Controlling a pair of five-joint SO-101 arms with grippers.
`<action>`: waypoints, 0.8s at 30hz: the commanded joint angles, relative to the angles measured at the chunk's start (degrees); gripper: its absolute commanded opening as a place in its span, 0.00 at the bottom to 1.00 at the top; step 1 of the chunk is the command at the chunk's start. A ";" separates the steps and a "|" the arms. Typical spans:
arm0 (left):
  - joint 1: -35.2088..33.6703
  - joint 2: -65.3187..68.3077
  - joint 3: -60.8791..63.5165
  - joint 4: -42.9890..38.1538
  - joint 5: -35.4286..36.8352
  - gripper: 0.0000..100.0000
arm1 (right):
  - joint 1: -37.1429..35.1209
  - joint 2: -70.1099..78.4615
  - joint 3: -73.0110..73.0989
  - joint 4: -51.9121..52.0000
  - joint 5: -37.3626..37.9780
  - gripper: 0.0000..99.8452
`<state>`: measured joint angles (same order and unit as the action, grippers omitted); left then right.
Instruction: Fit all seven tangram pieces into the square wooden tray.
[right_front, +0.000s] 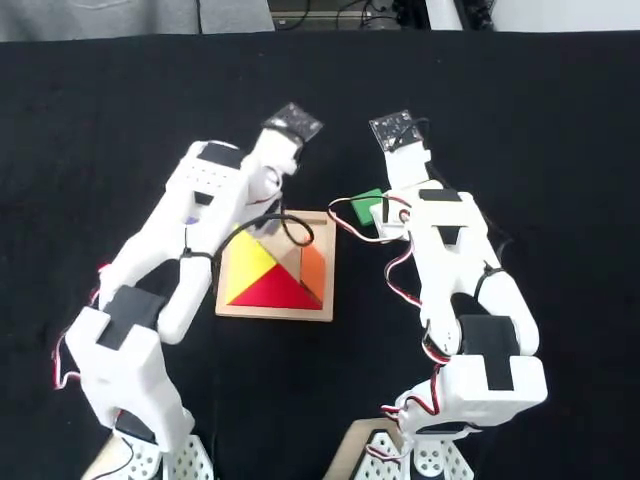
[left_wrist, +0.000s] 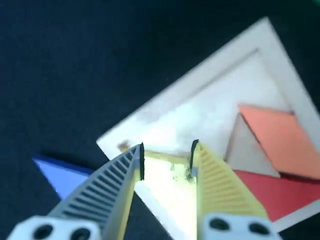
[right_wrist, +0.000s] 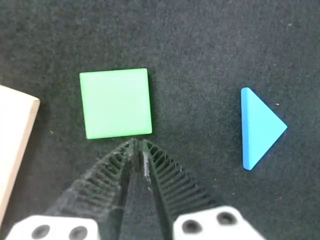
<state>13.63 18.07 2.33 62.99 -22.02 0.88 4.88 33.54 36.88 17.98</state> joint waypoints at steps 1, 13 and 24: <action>4.44 -1.49 -3.47 -4.57 5.71 0.17 | -0.09 -0.40 -2.07 -1.05 -0.26 0.01; 7.60 8.35 -5.67 -5.80 7.47 0.18 | -0.09 -0.40 -2.07 -1.05 -0.26 0.01; 8.84 8.18 -6.11 -1.32 7.91 0.18 | -0.09 -0.40 -2.07 -1.05 -0.18 0.01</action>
<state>21.89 27.03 -1.01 60.97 -14.73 0.88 4.88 33.54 36.88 18.07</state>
